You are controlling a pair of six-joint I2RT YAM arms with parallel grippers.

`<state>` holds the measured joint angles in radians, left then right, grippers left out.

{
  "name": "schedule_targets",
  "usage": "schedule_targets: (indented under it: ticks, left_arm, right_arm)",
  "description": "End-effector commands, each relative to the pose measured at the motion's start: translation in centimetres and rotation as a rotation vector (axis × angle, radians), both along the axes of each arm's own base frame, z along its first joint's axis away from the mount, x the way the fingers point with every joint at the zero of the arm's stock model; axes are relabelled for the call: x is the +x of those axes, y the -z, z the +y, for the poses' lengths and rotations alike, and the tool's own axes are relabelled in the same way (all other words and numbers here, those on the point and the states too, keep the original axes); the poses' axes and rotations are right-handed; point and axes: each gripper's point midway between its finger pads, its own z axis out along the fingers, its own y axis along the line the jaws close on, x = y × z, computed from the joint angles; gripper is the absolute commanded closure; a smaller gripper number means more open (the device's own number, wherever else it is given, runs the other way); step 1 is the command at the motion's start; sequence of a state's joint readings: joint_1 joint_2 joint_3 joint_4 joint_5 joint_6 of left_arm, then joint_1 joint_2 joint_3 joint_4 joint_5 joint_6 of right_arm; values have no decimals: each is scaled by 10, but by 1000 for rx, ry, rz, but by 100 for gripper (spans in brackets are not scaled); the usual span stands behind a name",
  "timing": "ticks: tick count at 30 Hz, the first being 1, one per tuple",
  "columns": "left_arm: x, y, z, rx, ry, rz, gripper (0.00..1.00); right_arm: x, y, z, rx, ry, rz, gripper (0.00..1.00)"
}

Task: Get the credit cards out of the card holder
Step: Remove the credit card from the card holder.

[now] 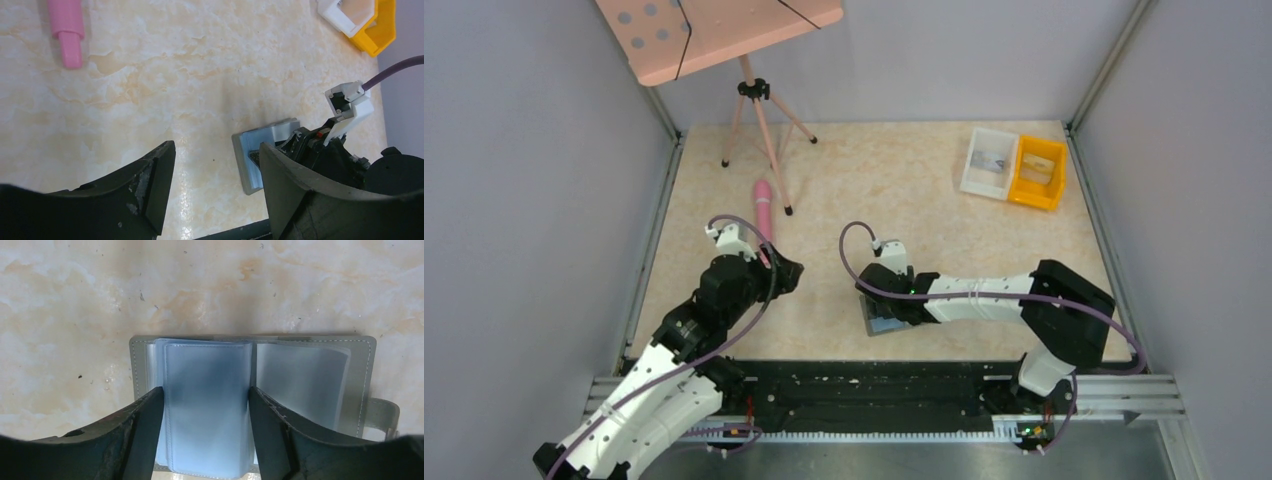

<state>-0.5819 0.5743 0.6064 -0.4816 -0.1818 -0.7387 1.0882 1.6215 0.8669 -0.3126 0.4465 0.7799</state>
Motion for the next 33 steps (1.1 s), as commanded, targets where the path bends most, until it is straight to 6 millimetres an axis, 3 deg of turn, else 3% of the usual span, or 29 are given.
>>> schedule_targets:
  ticks: [1,5,10,14,18,28,33]
  left_arm:
    - [3,-2,1,-8,-17,-14,32]
    - [3,2,-3,-12,0,3,33]
    - [-1,9,-21,-62,74,38,37]
    - [-4,19,-34,-91,134,63,38]
    - [-11,29,-47,-126,187,128,42]
    - [-17,60,-84,-261,302,254,49]
    - [-18,71,-99,-263,365,308,51]
  right_arm:
    - [-6,6,-6,-27,4,7,42]
    - [-8,-3,9,81,-14,8,52]
    - [-13,-12,20,185,-16,28,53]
    - [-14,-19,21,267,-6,36,54]
    - [-8,-18,14,348,16,60,62]
    - [-10,-44,23,610,-35,36,68]
    - [-12,-42,16,700,-8,52,69]
